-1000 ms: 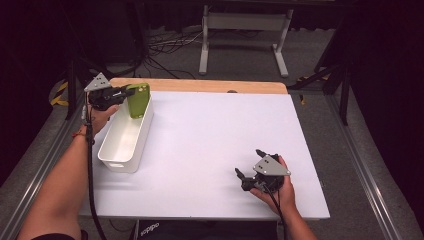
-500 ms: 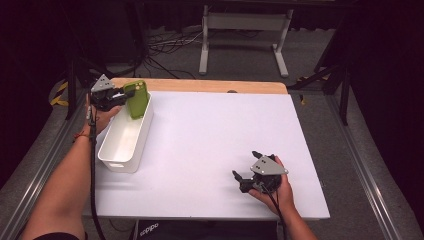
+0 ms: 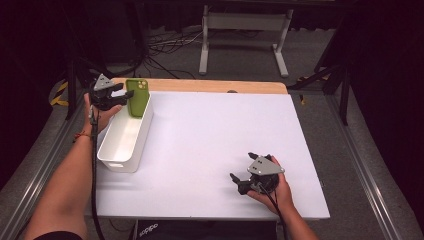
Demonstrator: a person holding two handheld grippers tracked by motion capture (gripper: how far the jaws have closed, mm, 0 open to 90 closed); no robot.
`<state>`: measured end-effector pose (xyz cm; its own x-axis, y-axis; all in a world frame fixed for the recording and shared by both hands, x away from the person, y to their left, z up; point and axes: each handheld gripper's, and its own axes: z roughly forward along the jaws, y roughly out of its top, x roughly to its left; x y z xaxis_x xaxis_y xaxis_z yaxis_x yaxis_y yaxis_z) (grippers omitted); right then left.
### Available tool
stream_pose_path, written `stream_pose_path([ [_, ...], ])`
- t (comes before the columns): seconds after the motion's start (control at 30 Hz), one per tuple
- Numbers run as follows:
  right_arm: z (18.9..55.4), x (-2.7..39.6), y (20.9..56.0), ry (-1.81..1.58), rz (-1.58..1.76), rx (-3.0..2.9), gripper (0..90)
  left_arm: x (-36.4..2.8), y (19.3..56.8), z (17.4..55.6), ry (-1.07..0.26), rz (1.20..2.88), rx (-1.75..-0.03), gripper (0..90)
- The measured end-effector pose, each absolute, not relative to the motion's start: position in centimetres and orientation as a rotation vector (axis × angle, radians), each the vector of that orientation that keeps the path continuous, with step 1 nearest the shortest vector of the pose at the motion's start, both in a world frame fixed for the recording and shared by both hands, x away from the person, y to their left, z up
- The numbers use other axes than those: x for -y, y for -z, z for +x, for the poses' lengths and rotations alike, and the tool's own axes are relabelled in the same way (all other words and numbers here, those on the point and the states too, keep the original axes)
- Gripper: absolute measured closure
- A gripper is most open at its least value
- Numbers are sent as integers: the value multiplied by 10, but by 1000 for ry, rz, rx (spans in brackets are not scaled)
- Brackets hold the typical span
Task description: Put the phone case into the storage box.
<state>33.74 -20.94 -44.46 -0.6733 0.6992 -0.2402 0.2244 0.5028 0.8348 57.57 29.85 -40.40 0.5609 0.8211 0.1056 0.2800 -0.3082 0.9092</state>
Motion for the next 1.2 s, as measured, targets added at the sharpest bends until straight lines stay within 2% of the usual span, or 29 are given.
stream_pose_path([
  [0.37,337,210,442,-1113,736,-2174,98,-301,397,565,-735,1837,-907,405],
  [0.93,340,208,439,-1136,699,-2162,98,-291,388,538,-764,1834,-875,245],
  [1.2,343,204,438,-1144,666,-2164,99,-285,382,524,-777,1782,-878,178],
])
